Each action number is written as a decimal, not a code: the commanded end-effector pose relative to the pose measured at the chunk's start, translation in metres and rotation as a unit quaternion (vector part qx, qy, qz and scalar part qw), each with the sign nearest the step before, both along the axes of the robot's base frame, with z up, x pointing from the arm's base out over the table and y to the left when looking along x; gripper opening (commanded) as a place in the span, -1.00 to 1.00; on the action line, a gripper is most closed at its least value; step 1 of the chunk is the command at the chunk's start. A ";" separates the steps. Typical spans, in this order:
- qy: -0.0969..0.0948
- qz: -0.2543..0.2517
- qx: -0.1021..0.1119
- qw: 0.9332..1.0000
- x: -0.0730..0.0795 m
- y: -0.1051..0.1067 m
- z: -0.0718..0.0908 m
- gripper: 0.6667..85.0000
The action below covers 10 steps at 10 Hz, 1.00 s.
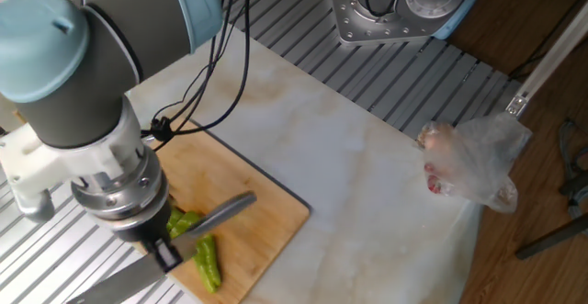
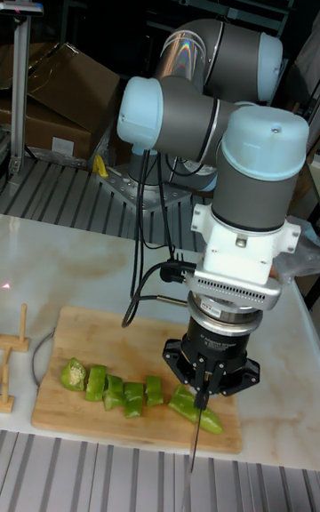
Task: Chop the chili peppers
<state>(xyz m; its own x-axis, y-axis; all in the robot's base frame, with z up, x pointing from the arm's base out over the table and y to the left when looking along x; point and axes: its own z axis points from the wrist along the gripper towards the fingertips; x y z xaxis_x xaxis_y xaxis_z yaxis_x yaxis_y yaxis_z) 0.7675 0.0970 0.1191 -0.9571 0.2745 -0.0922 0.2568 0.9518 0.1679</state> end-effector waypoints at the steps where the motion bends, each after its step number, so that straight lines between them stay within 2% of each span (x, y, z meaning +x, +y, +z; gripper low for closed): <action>1: -0.022 -0.021 0.009 0.999 0.020 0.008 -0.010 -0.98; 4: -0.036 -0.033 0.010 0.999 0.035 0.012 -0.024 -0.98; 5: -0.034 -0.036 0.013 0.999 0.035 0.014 -0.026 -0.98; 6: -0.031 -0.041 0.026 0.998 0.033 0.021 -0.027 -0.98; 10: -0.022 -0.038 0.021 0.999 0.025 0.028 -0.037 -0.98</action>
<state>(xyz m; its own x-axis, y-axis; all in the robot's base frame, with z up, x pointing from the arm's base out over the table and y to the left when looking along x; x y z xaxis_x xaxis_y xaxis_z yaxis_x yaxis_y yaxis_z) 0.7951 0.1184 0.0876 -0.9302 0.3424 -0.1319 0.3113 0.9267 0.2105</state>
